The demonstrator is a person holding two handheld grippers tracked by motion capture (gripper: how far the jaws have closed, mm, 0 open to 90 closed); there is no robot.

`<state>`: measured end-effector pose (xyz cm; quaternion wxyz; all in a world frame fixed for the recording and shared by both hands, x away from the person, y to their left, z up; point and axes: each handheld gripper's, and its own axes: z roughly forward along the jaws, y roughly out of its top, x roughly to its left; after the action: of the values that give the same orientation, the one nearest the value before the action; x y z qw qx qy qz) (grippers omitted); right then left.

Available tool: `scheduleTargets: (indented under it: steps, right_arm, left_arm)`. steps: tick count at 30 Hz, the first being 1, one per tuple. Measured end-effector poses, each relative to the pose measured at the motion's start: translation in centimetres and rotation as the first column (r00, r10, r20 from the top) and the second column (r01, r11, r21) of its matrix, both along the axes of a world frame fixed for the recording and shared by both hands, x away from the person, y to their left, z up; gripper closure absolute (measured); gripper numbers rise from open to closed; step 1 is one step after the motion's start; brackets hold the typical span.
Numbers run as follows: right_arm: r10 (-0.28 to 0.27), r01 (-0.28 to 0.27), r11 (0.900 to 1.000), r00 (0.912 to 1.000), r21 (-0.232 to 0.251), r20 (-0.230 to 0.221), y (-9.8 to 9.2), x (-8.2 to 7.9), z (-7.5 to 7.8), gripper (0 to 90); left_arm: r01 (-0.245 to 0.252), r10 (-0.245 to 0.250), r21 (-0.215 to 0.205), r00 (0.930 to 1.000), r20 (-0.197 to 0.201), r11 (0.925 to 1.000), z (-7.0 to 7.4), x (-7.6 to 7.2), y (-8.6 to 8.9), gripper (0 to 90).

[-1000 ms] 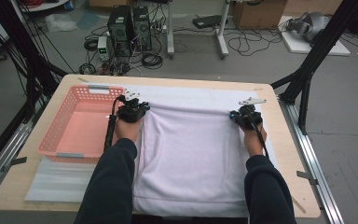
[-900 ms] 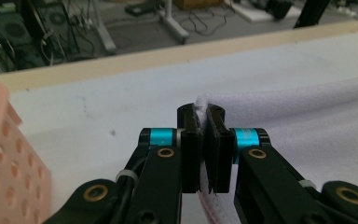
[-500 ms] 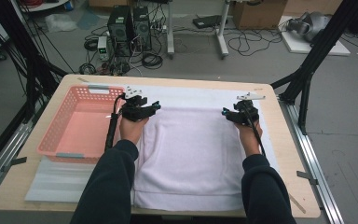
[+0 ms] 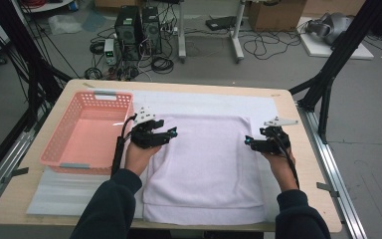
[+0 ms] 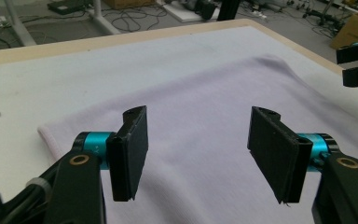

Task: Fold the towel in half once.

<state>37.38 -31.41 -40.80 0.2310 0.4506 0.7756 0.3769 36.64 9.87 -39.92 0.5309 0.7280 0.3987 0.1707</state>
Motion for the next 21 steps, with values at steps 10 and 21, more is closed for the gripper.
scheduleTargets:
  steps: [10, 21]
  right_arm:
    - [0.037, -0.037, 0.999, 0.9993, 0.020, 0.005, -0.3, -7.0, -1.7, 26.9]
    - [0.064, -0.064, 0.998, 0.9980, -0.004, -0.004, -0.5, -13.1, -2.0, 45.3]
  left_arm:
    - [0.011, -0.011, 0.024, 0.9999, -0.001, 0.9997, -1.5, -6.1, 1.6, 47.2]
    - [0.042, -0.041, 0.049, 0.9989, -0.020, 0.9979, -2.9, -12.2, 3.5, 49.7]
